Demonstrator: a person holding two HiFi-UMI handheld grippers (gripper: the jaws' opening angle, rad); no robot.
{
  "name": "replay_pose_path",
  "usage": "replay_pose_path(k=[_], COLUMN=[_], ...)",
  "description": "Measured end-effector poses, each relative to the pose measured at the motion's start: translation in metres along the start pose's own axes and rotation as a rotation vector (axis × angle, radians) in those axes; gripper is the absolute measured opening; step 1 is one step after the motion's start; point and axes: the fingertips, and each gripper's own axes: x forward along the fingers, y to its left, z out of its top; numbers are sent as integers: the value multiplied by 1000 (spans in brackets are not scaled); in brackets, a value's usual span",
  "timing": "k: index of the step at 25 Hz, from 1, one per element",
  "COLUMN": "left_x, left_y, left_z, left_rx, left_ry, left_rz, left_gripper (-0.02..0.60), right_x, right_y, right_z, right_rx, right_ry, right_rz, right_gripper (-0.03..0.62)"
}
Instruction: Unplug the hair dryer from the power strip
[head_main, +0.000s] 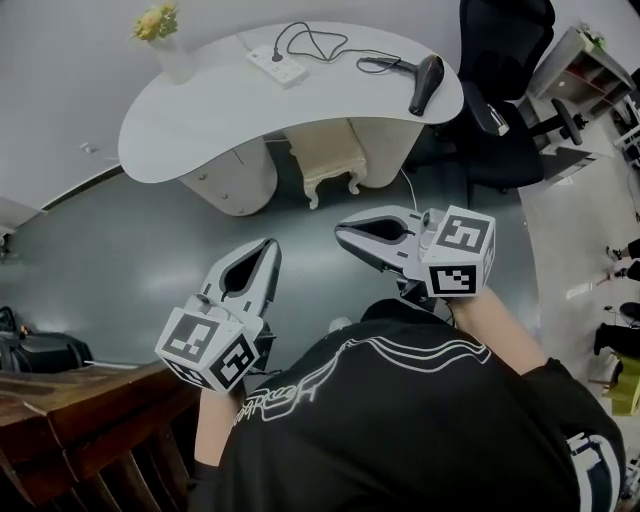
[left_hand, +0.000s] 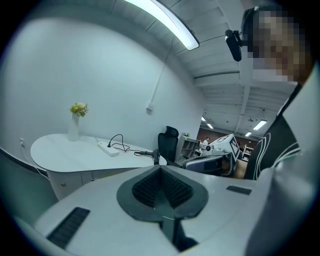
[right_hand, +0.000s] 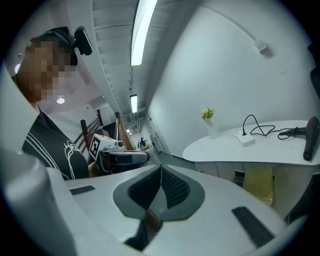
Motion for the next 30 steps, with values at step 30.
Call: replay_pose_path(k=[30], left_x=[260], left_y=[169], left_z=[128], left_rx=[68], left_ry=[90], left_rz=[13], left_gripper=[3], right_x=[43], right_y=[-308], right_z=[153], right_rx=[91], right_ry=[-131], right_rz=[-13], right_gripper=[-3])
